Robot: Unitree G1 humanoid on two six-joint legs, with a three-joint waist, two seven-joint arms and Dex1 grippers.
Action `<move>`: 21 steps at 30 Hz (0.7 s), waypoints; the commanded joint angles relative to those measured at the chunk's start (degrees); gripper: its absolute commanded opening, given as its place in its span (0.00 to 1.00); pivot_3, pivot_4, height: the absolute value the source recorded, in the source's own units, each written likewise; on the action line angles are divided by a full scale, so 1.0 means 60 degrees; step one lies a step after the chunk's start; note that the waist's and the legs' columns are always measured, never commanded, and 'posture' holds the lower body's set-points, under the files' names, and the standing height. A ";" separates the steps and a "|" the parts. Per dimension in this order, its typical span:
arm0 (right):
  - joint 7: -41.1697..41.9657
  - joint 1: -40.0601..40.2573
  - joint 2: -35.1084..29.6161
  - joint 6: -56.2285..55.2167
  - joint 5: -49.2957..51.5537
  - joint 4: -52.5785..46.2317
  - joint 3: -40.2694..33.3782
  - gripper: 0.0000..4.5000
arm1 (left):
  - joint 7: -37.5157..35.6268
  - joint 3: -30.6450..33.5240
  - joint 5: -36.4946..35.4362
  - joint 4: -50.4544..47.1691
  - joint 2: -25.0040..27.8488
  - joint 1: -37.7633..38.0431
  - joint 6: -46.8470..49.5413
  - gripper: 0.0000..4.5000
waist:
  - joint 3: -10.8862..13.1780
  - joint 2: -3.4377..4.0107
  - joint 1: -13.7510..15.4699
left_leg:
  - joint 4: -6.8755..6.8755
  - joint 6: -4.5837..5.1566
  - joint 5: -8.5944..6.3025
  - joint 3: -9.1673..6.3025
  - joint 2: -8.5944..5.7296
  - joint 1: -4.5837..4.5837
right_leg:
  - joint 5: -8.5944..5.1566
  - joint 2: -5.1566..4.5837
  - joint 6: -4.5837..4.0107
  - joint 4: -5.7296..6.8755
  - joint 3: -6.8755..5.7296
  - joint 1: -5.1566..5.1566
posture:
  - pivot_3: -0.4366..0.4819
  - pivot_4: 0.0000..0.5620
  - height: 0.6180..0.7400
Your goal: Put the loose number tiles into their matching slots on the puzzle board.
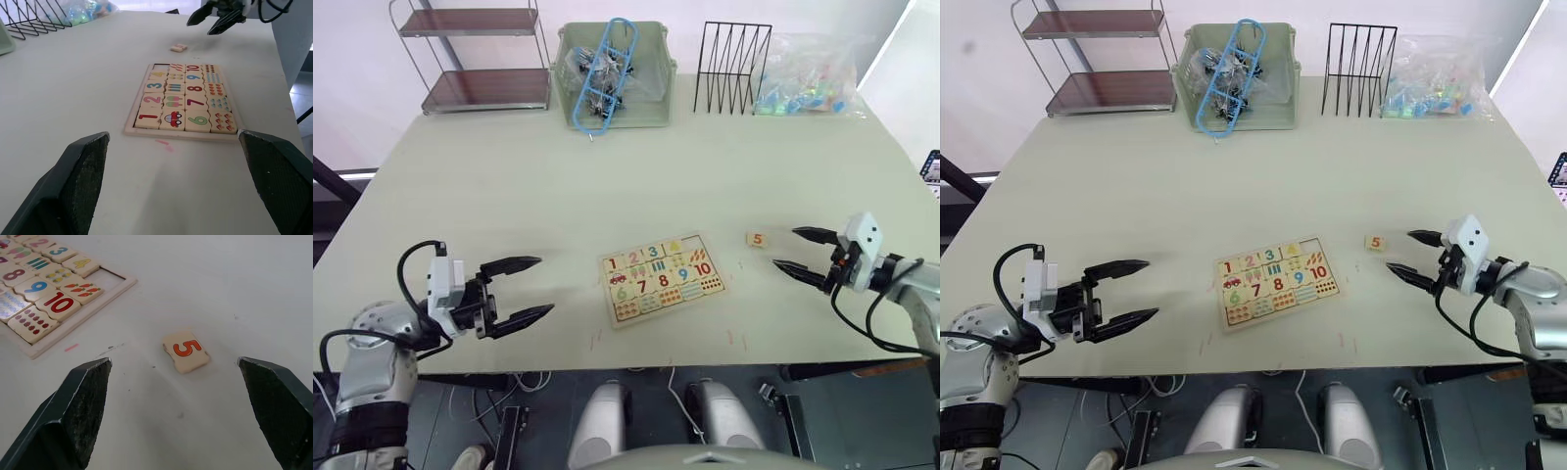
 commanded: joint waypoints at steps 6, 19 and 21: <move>0.1504 -0.2513 -0.0007 -0.0821 -0.1255 0.2791 0.1286 0.96 | 0.0032 -0.0092 -0.0244 -0.0543 -0.0101 -0.0018 0.0018 1.00 | 0.0001 0.0000 -0.0010 | 0.0003 0.0000 0.0000 0.0000 0.0000 0.0000 | 0.0001 -0.0004 0.0001 0.0000 0.0003 0.0000 | 0.48 0.27 1.00; 0.2646 -0.4938 0.0620 -0.2860 -0.2669 0.6678 0.2066 0.96 | 0.0243 -0.0056 -0.0398 -0.1604 -0.0067 0.0634 0.0446 1.00 | 0.0006 0.0006 -0.0037 | 0.0001 0.0000 0.0000 -0.0010 0.0007 0.0000 | 0.0003 -0.0015 0.0000 0.0005 0.0003 -0.0005 | 0.48 0.27 1.00; 0.2688 -0.5202 0.0771 -0.3043 -0.2832 0.7075 0.2105 0.96 | 0.0272 -0.0047 -0.0404 -0.1682 -0.0053 0.0690 0.0470 1.00 | 0.0006 0.0007 -0.0036 | 0.0001 0.0000 0.0000 -0.0010 0.0009 0.0000 | 0.0003 -0.0015 -0.0001 0.0006 0.0001 -0.0005 | 0.48 0.27 1.00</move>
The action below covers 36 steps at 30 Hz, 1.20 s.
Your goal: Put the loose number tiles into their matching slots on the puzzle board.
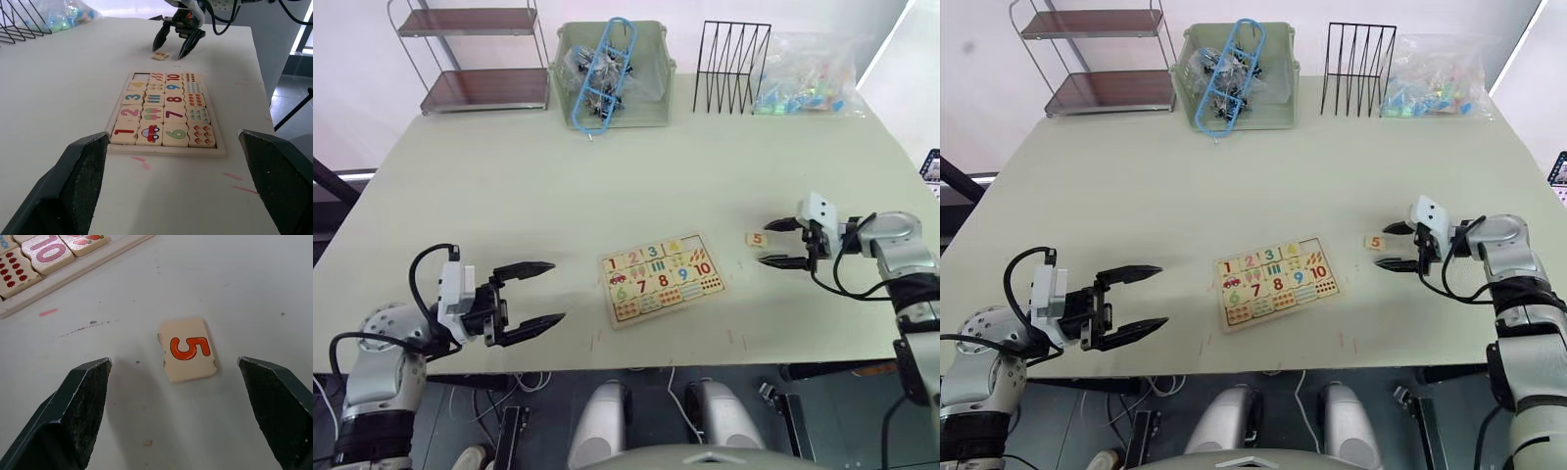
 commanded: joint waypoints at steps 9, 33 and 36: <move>0.0091 -0.0909 0.0256 -0.1034 -0.0872 0.1423 0.0160 0.80 | 0.0160 0.0335 -0.0295 -0.0612 0.0234 0.0276 0.0133 1.00 | 0.0000 0.0000 -0.0002 | 0.0000 0.0000 0.0000 -0.0021 0.0000 0.0001 | 0.0000 -0.0005 -0.0001 -0.0001 0.0002 0.0001 | 0.48 0.27 1.00; 0.0081 -0.0082 -0.0168 0.1760 -0.0555 -0.3099 -0.0012 0.19 | 0.0333 0.0074 -0.0222 -0.0647 0.0171 -0.0091 0.0313 1.00 | 0.0004 0.0007 0.0020 | -0.0002 0.0000 0.0000 -0.0040 0.0006 0.0005 | 0.0000 -0.0007 -0.0001 0.0001 -0.0002 0.0005 | 0.48 0.27 1.00; 0.0062 0.0188 -0.0318 0.3389 -0.0549 -0.4973 0.0211 0.19 | 0.0376 0.0033 -0.0264 -0.0692 0.0131 -0.0144 0.0379 1.00 | 0.0006 0.0010 0.0030 | -0.0002 0.0000 0.0000 -0.0042 0.0005 0.0003 | 0.0000 -0.0006 -0.0001 0.0001 -0.0005 0.0003 | 0.48 0.27 1.00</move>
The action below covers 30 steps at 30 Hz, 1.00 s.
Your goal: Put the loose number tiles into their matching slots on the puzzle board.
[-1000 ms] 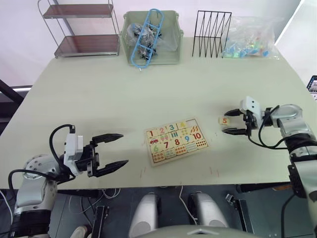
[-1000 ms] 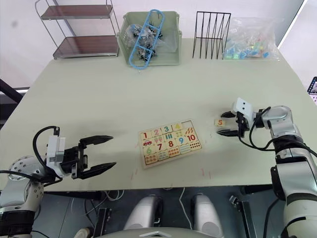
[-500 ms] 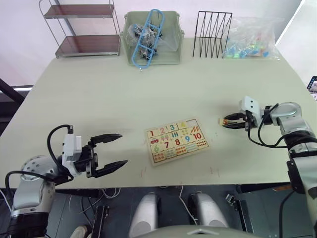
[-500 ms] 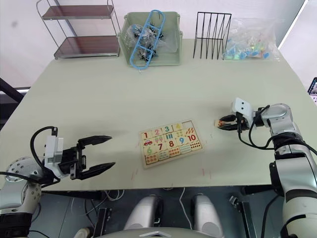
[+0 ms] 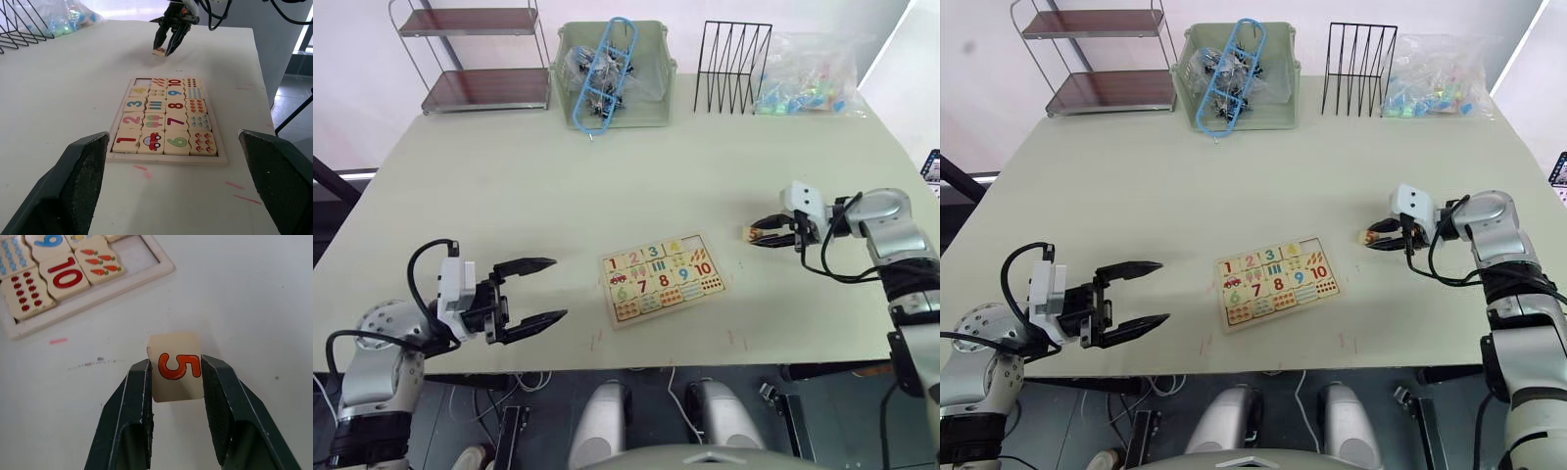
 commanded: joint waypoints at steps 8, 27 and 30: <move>-0.0005 -0.0037 -0.0429 0.4463 0.0059 -0.4533 0.0969 0.19 | 0.0075 -0.0020 -0.0202 -0.0297 0.0070 -0.0094 0.0158 1.00 | 0.0002 0.0004 0.0011 | 0.0000 0.0000 0.0000 -0.0004 -0.0001 -0.0013 | 0.0000 0.0001 0.0000 0.0000 -0.0005 -0.0014 | 0.48 0.27 1.00; 0.0090 -0.2965 0.1035 0.3930 -0.1819 -0.2842 0.4018 0.19 | 0.0449 -0.0181 -0.0286 -0.0784 -0.0057 0.0250 0.0372 1.00 | 0.0003 0.0004 0.0001 | -0.0005 0.0000 0.0000 -0.0008 -0.0008 -0.0025 | -0.0001 -0.0004 -0.0001 -0.0006 -0.0014 -0.0027 | 0.48 0.27 1.00; 0.0226 -0.3213 0.1228 0.3910 -0.1985 -0.2615 0.4180 0.19 | 0.0533 -0.0178 -0.0295 -0.0852 -0.0065 0.0283 0.0368 1.00 | 0.0004 0.0005 -0.0004 | -0.0006 0.0000 0.0000 -0.0012 -0.0008 -0.0026 | -0.0001 -0.0003 -0.0001 -0.0005 -0.0016 -0.0029 | 0.48 0.27 1.00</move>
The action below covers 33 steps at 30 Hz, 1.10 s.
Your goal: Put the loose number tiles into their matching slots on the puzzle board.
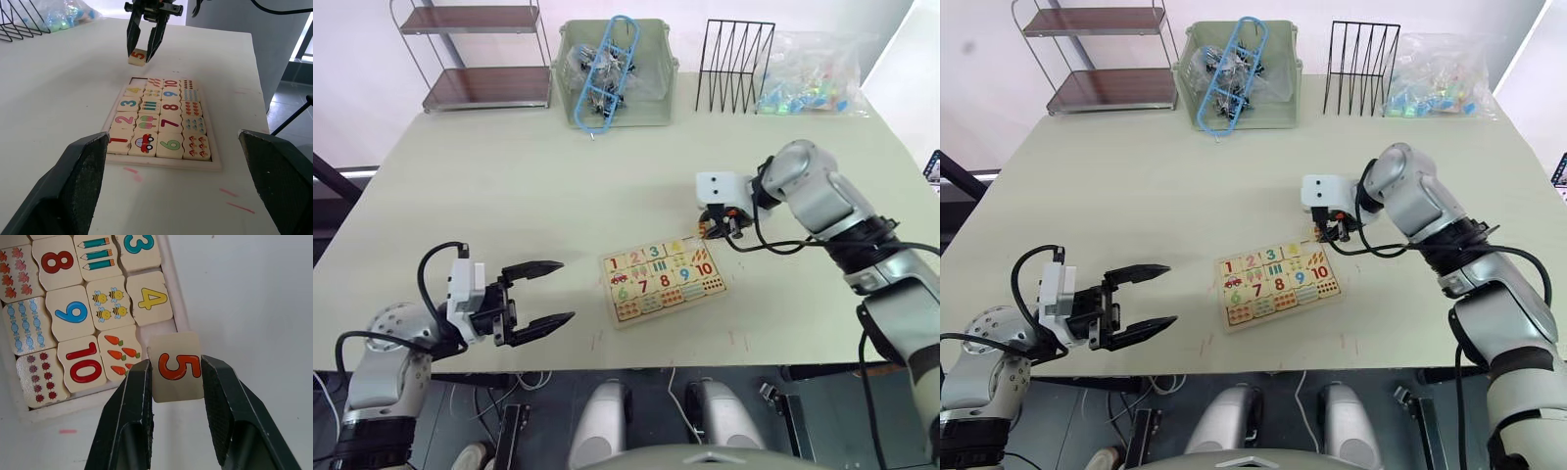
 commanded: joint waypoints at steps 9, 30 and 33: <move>0.0369 -0.0645 0.0472 -0.0252 -0.0805 0.0227 0.0504 0.19 | 0.0369 0.0097 -0.0204 -0.0489 -0.0031 0.0088 0.0027 1.00 | 0.0001 0.0002 -0.0003 | -0.0001 0.0000 0.0000 -0.0004 0.0000 0.0000 | 0.0000 -0.0001 -0.0001 0.0001 -0.0004 0.0000 | 0.48 0.27 1.00; 0.0389 -0.0636 0.0941 -0.1280 -0.1565 0.1055 0.0644 0.19 | 0.0616 0.0142 -0.0244 -0.0897 -0.0038 0.0292 0.0199 1.00 | 0.0001 0.0002 -0.0005 | -0.0002 -0.0001 0.0000 -0.0005 -0.0007 0.0000 | 0.0000 0.0001 -0.0001 0.0001 -0.0005 0.0000 | 0.48 0.27 1.00; 0.0337 -0.0643 0.0971 -0.1435 -0.1673 0.1199 0.0667 0.19 | 0.0644 0.0111 -0.0235 -0.0906 -0.0060 0.0275 0.0196 1.00 | 0.0001 0.0002 -0.0005 | -0.0002 -0.0001 0.0000 -0.0005 -0.0007 0.0000 | -0.0001 0.0000 -0.0001 0.0000 -0.0005 0.0000 | 0.48 0.27 1.00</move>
